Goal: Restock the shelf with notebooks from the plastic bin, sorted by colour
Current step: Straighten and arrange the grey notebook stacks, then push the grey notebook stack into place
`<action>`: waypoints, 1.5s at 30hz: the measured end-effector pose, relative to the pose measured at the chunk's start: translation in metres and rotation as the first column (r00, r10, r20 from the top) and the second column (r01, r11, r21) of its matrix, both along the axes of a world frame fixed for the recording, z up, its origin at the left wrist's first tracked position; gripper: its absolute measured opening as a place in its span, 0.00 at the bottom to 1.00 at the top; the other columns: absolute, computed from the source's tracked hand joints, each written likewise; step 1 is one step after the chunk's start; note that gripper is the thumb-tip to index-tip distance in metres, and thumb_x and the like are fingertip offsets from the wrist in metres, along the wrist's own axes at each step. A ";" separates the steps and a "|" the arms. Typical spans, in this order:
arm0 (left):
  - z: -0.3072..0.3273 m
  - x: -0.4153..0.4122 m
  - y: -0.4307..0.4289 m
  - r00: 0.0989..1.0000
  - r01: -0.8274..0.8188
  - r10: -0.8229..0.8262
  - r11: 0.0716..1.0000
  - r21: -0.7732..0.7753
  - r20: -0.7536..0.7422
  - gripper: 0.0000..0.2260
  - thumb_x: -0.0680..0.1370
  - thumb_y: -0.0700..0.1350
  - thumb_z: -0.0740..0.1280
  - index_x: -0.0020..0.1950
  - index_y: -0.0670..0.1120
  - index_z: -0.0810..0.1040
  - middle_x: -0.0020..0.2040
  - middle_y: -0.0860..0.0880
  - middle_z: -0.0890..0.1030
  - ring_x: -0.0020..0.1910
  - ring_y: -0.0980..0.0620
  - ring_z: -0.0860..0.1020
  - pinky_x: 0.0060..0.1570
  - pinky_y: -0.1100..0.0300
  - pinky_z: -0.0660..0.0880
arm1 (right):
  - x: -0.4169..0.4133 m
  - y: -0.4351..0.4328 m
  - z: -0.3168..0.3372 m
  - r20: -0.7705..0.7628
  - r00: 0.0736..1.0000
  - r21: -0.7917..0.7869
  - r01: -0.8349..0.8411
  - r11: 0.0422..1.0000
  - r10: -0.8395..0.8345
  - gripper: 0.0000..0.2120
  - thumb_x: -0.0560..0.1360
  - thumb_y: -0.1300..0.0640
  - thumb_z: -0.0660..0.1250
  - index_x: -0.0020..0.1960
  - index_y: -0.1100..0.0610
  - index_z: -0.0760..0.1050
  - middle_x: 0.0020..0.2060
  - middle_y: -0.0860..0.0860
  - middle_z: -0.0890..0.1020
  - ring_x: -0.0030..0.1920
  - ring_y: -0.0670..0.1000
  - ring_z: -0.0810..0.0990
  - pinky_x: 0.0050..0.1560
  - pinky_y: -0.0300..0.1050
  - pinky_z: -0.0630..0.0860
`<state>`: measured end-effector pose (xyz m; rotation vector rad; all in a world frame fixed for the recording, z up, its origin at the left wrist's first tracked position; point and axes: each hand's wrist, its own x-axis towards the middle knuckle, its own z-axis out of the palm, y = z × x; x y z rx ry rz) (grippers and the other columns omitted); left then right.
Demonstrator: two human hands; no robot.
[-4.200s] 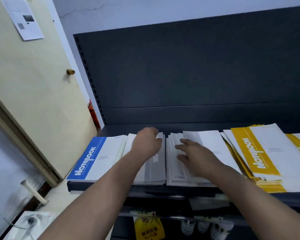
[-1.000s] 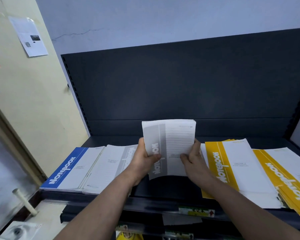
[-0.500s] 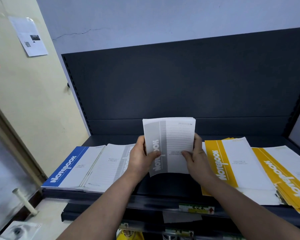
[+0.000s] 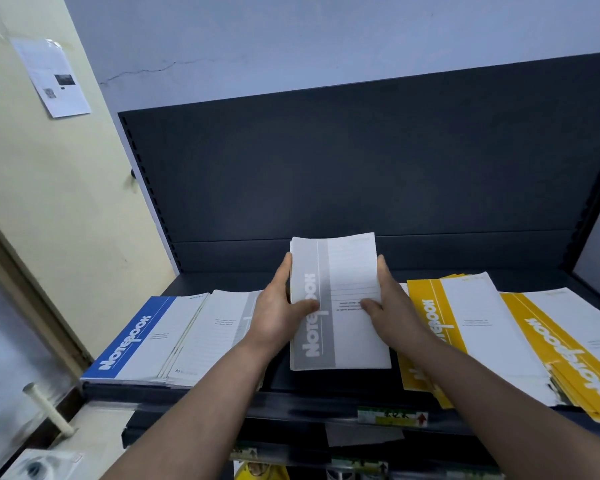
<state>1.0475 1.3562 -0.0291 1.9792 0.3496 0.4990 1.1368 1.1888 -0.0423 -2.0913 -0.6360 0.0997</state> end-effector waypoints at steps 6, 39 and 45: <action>0.001 0.006 0.002 0.988 -0.002 0.021 0.993 0.121 -0.156 0.37 0.72 0.40 0.72 0.74 0.63 0.61 0.52 0.56 0.82 0.49 0.54 0.81 0.49 0.60 0.78 | 0.006 0.006 -0.003 -0.055 0.998 -0.094 0.015 0.995 -0.020 0.39 0.79 0.61 0.62 0.78 0.51 0.39 0.71 0.55 0.68 0.68 0.55 0.70 0.64 0.51 0.72; -0.024 0.014 -0.010 0.826 0.175 0.341 0.602 0.779 -0.449 0.11 0.75 0.38 0.66 0.56 0.47 0.80 0.55 0.47 0.81 0.54 0.47 0.79 0.43 0.59 0.73 | -0.019 0.022 -0.028 0.374 0.902 -0.674 0.104 0.731 0.216 0.16 0.80 0.53 0.57 0.65 0.47 0.75 0.63 0.51 0.74 0.63 0.55 0.69 0.56 0.50 0.70; -0.025 0.011 -0.010 0.841 0.194 0.304 0.604 0.773 -0.448 0.14 0.75 0.36 0.64 0.57 0.48 0.81 0.55 0.47 0.81 0.54 0.46 0.79 0.49 0.57 0.76 | -0.020 0.021 -0.032 0.414 0.872 -0.695 0.119 0.709 0.260 0.16 0.80 0.56 0.56 0.63 0.48 0.76 0.60 0.52 0.76 0.60 0.55 0.71 0.52 0.49 0.70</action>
